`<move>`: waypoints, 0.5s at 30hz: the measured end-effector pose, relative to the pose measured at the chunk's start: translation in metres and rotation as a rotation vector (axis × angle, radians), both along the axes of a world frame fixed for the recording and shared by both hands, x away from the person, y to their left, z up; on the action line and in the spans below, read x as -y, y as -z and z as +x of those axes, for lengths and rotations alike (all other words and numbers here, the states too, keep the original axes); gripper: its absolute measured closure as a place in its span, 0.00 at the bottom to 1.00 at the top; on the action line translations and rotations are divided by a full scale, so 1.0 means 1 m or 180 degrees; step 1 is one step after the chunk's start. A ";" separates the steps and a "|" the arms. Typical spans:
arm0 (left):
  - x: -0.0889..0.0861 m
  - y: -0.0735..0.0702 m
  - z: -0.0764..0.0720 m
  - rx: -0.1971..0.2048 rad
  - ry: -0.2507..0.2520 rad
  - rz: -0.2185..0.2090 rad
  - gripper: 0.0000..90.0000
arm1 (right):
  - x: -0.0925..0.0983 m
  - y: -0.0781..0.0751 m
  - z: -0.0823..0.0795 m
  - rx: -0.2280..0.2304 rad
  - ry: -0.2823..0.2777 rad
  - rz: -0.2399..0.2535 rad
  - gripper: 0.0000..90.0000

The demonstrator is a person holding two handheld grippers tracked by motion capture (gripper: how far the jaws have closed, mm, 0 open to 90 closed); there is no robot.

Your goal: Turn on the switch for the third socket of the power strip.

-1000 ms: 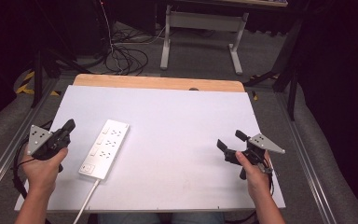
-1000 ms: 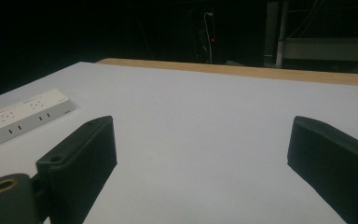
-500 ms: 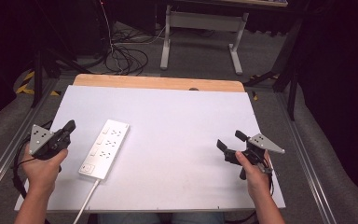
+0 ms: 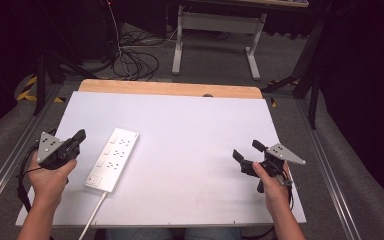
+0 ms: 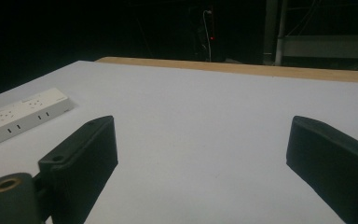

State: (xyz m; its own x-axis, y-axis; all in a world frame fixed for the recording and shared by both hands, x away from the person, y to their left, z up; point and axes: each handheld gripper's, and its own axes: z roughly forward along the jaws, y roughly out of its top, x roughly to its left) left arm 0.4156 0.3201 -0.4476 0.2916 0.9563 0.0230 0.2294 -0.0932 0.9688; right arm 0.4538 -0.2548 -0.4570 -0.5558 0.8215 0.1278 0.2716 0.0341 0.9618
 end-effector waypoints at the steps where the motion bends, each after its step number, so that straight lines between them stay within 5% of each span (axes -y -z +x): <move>1: 0.000 0.000 0.000 -0.0009 0.0008 0.0008 1.00 | 0.000 0.000 0.000 -0.0001 0.0003 0.0000 0.10; 15: 0.005 0.001 0.004 -0.0059 0.0106 0.0060 1.00 | 0.001 0.001 0.000 -0.0026 0.0012 -0.0022 0.11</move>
State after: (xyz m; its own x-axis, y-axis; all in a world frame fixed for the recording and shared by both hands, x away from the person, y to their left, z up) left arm 0.4200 0.3155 -0.4482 0.3238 0.9455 0.0352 0.2437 -0.1193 0.9625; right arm 0.4533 -0.2555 -0.4583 -0.5515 0.8245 0.1267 0.2796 0.0395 0.9593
